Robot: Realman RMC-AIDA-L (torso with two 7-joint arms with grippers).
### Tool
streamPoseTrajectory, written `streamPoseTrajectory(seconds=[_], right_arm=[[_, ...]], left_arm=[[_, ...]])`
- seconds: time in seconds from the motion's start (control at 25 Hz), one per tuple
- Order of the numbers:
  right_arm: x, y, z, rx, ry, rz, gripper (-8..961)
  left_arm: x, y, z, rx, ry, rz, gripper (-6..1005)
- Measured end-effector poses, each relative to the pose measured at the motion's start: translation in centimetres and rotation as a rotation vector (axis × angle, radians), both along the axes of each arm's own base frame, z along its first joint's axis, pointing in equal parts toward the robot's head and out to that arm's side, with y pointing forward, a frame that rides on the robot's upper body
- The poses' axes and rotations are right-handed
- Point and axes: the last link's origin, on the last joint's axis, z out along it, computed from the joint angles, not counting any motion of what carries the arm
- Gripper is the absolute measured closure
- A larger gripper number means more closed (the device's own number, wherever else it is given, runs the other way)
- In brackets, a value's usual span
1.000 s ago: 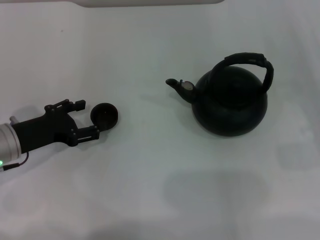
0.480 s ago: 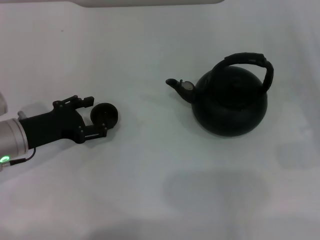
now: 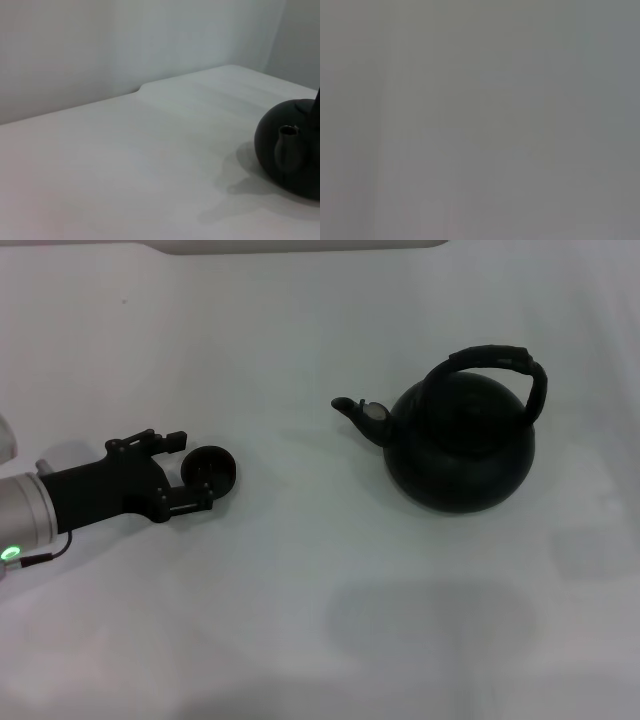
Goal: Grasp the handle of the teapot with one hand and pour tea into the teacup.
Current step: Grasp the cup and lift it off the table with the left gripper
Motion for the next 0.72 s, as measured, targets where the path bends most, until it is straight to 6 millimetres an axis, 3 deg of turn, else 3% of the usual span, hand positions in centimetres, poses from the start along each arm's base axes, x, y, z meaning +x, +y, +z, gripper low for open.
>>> streamPoseTrajectory(seconds=[0.72], right_arm=[[0.0,-0.4,-0.1,0.000,0.005,0.006,202]], left_arm=[[-0.3,0.2,-1.1,-0.018,0.023,0.017,131]])
